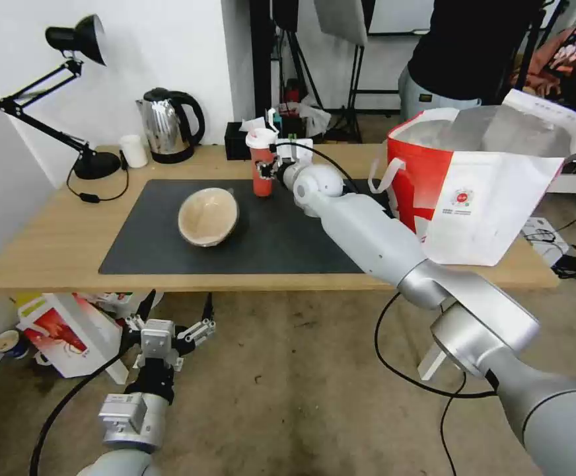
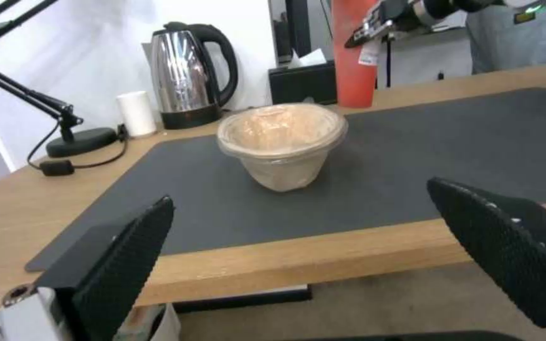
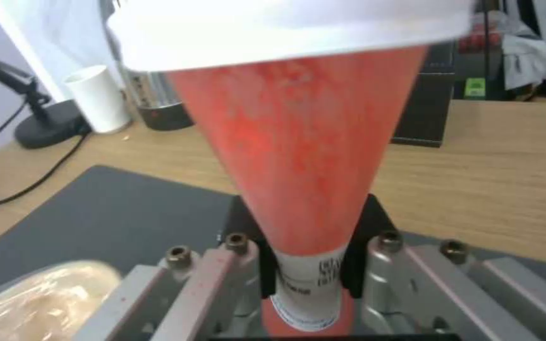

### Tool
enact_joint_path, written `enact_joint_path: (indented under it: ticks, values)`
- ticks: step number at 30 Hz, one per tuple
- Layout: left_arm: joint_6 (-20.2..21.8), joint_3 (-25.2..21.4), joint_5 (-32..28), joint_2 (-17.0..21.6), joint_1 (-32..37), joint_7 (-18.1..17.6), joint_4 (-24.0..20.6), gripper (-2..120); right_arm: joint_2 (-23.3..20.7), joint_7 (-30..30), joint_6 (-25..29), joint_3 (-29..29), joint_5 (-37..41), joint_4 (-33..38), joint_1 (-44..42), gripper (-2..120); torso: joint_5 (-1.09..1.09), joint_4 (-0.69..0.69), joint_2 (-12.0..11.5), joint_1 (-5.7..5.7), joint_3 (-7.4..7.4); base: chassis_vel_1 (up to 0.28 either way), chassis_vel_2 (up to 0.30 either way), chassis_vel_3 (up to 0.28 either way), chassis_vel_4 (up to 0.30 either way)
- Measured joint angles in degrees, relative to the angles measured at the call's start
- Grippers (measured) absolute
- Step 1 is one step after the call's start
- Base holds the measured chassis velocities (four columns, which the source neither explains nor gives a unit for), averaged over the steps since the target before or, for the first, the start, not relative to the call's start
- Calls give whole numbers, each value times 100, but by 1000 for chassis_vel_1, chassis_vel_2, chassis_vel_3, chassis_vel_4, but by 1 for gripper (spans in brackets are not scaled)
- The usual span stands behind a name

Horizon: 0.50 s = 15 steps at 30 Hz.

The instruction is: Pick up the trash from the table and place it into the takeout bag.

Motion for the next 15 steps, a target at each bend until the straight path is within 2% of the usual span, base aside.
enact_joint_path:
  ticks: [3,8,11,13,15]
  values:
    - [0,0,0,0,0,0,0,100,-324,105,-61,-71,291,527,148,10,0,-1,0,0,0,0,0,0,0]
    - [0,0,0,0,0,0,0,100,-837,332,-129,-105,749,1346,411,9,0,-1,0,0,-1,0,0,0,0]
    - [0,0,0,0,0,0,0,100,-1007,430,-170,-106,902,1601,497,9,0,-1,0,0,0,0,0,0,0]
    - [0,0,0,0,0,0,0,100,-1365,791,-407,-104,1448,2220,693,9,0,-2,0,0,-1,0,0,0,0]
    - [0,-1,0,0,0,0,0,100,-1500,917,-482,-105,1651,2469,768,9,1,-2,0,0,-1,0,0,0,0]
